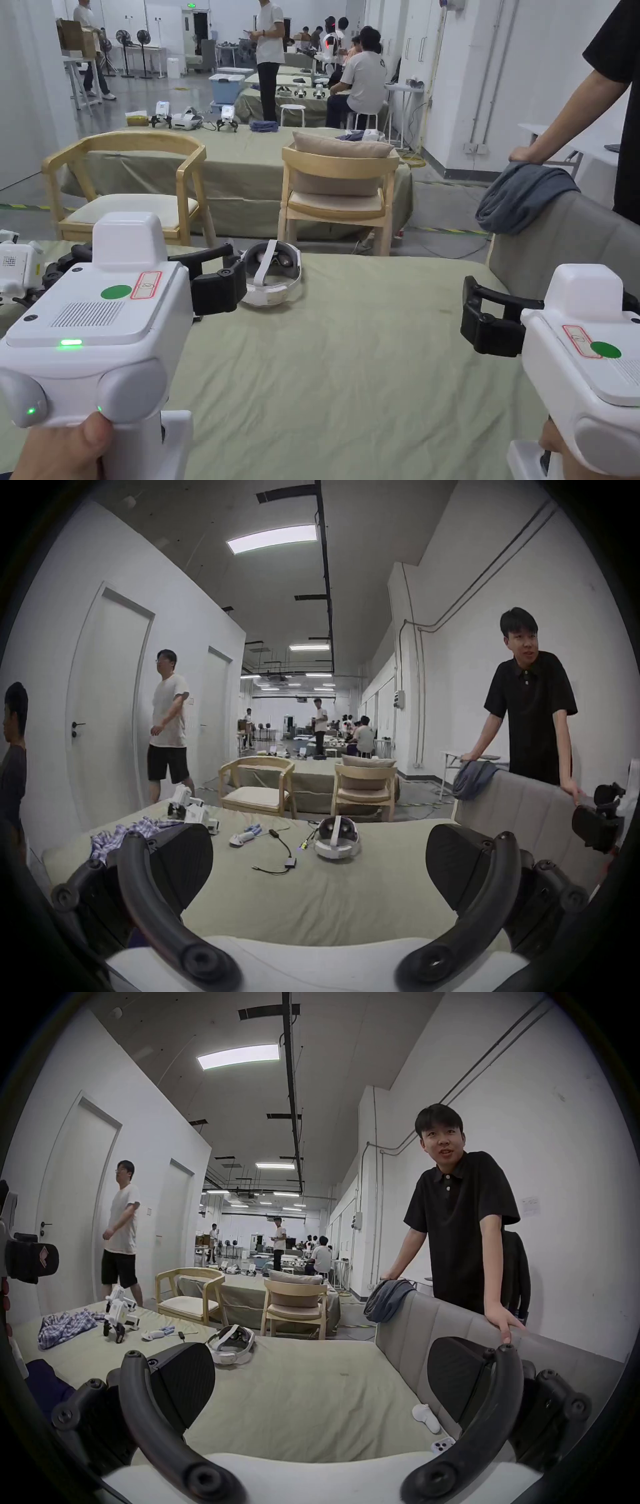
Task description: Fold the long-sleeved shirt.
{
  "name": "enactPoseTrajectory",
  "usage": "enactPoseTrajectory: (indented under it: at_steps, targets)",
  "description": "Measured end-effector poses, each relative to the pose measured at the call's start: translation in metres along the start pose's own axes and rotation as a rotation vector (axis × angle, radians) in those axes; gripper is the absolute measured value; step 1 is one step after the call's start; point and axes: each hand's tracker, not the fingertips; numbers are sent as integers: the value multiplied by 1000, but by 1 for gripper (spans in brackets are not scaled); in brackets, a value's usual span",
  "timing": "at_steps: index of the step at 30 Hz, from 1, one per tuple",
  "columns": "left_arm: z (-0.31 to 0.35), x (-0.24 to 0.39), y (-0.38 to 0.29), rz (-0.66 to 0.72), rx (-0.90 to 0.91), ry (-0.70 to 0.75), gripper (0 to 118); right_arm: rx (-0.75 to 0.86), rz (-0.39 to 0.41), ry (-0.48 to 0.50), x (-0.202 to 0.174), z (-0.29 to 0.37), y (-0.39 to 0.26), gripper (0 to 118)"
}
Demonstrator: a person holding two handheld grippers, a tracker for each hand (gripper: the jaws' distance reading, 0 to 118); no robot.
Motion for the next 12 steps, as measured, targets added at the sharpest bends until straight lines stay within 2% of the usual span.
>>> enactPoseTrajectory:
  at_steps: [12]
  targets:
    - [-1,-3,-2,13,-26,-7,111,2,7,-2,1,-1,0,118]
